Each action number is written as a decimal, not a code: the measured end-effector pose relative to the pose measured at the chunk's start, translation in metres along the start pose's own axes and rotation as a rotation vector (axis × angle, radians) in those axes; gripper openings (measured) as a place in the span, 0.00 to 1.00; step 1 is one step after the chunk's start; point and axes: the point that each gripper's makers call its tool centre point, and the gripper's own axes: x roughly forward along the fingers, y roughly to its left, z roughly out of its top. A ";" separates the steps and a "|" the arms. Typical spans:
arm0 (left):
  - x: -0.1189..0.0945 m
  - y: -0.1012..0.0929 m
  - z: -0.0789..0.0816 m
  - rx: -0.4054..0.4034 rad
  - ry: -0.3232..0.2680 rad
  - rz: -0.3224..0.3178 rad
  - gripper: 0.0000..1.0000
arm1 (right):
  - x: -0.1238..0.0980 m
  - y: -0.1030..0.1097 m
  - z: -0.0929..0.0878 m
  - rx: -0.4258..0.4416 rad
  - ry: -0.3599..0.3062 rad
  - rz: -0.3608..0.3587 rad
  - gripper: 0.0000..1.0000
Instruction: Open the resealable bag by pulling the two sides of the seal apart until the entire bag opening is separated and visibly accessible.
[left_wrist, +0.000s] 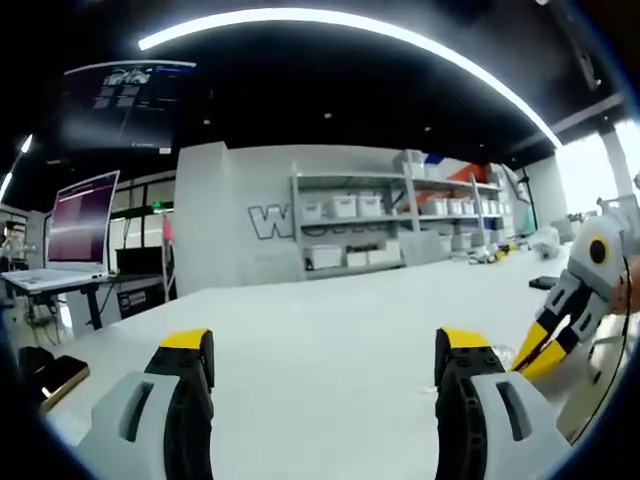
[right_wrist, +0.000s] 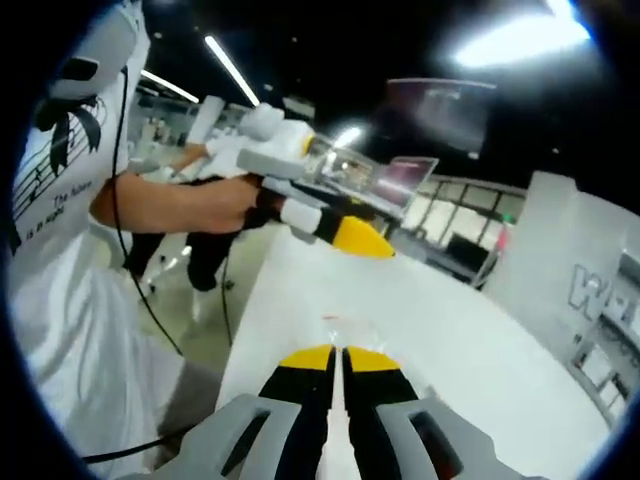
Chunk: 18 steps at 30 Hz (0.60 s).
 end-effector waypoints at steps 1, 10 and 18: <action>0.000 0.000 0.000 0.000 0.000 0.001 0.91 | 0.000 0.000 0.000 -0.001 0.000 0.000 0.00; 0.000 0.002 -0.001 -0.001 0.000 0.004 0.91 | -0.001 0.004 0.000 0.012 -0.004 0.007 0.01; -0.002 0.002 -0.001 -0.004 -0.001 0.005 0.91 | -0.004 0.008 0.005 0.029 -0.014 0.008 0.02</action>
